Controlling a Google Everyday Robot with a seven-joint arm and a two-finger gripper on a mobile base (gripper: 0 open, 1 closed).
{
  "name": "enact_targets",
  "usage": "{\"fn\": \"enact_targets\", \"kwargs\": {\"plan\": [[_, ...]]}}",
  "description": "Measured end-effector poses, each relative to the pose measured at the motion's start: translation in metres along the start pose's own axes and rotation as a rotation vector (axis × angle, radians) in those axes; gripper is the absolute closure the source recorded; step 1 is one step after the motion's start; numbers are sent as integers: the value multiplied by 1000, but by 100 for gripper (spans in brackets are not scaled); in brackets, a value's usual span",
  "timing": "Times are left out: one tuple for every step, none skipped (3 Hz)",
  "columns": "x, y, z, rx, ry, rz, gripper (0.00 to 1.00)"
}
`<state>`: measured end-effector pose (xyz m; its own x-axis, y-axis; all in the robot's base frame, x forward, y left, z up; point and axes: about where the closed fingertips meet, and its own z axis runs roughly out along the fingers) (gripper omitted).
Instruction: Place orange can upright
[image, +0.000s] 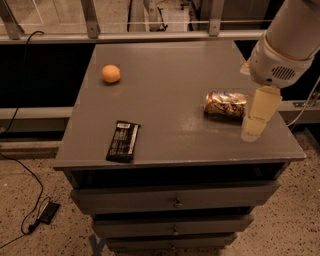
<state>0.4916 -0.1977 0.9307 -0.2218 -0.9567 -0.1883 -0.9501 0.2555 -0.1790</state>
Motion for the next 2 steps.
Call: {"fn": "enact_targets", "kwargs": {"plan": [[1,1,-3,6,-1,1,0],[3,-5,4,18,-27,26,0]]}}
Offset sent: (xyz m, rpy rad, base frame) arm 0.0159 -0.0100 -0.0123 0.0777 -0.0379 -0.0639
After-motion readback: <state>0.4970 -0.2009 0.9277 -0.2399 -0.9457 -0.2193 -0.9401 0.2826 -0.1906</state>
